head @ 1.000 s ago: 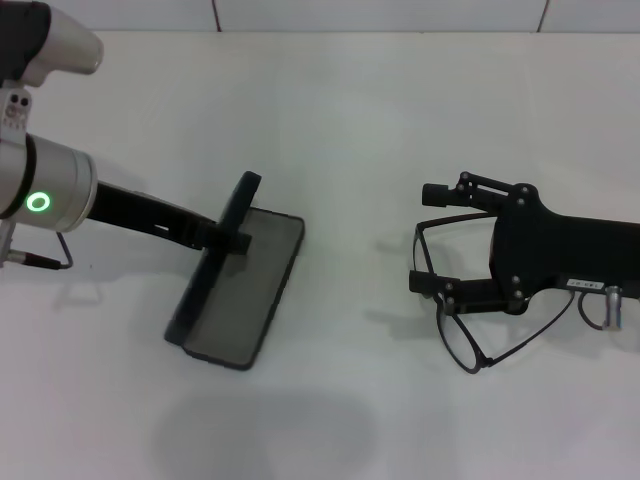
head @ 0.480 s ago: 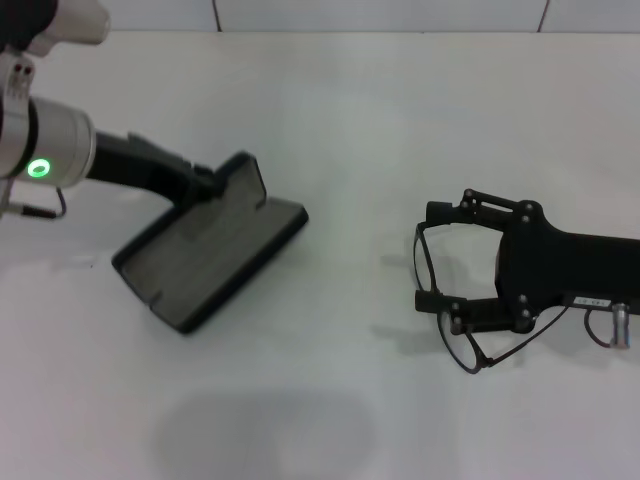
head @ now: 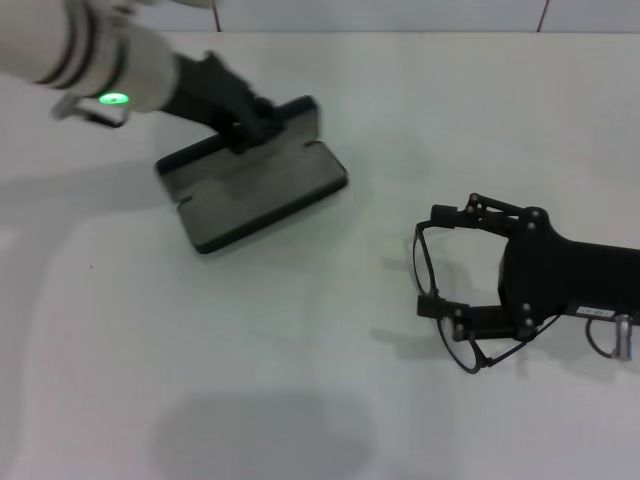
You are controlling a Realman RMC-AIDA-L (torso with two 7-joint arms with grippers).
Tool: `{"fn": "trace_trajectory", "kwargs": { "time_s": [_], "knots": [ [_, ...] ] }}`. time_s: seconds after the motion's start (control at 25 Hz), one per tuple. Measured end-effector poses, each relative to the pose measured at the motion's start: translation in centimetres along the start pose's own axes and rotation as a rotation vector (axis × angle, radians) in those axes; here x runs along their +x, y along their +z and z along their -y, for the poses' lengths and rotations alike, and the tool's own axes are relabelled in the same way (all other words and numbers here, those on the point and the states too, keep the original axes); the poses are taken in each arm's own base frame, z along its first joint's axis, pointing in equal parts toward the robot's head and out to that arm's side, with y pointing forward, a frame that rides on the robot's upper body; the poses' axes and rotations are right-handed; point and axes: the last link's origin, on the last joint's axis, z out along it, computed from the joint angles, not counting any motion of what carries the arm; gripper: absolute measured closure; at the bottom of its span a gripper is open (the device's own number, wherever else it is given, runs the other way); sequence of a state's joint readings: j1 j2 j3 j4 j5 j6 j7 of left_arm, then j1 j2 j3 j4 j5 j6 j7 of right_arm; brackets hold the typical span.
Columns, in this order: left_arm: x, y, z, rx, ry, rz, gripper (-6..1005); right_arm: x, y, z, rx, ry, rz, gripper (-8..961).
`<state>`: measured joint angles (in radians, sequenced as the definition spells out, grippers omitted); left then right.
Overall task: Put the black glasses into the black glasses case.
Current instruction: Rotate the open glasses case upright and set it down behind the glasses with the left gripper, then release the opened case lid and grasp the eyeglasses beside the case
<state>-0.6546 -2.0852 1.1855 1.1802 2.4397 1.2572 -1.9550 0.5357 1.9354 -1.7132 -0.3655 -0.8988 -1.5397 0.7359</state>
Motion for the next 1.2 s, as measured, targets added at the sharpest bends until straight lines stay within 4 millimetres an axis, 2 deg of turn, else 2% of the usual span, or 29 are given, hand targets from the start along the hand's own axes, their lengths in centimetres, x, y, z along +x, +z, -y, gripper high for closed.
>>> {"fn": "trace_trajectory", "kwargs": {
  "time_s": [0.24, 0.4, 0.48, 0.68, 1.04, 1.2],
  "knots": [
    [4.3, 4.1, -2.8, 0.002, 0.346, 0.008, 796, 0.3, 0.3, -0.7, -0.001, -0.006, 0.012, 69],
    [7.0, 6.1, -4.8, -0.066, 0.422, -0.023, 797, 0.9, 0.1, -1.5, 0.017, -0.012, 0.015, 68],
    [7.6, 6.5, -5.2, -0.089, 0.423, -0.036, 787, 1.1, 0.0, -1.8, 0.026, -0.017, 0.016, 68],
    [8.1, 7.0, -5.6, -0.094, 0.421, -0.049, 762, 1.4, -0.1, -2.1, 0.038, -0.011, 0.016, 68],
    [7.4, 7.3, -6.1, -0.112, 0.395, -0.055, 716, 1.5, 0.0, -1.9, 0.053, -0.012, 0.01, 69],
    [8.1, 6.6, -6.4, -0.144, 0.311, -0.203, 696, 1.5, 0.2, -1.0, 0.109, -0.022, 0.004, 69]
  ]
}}
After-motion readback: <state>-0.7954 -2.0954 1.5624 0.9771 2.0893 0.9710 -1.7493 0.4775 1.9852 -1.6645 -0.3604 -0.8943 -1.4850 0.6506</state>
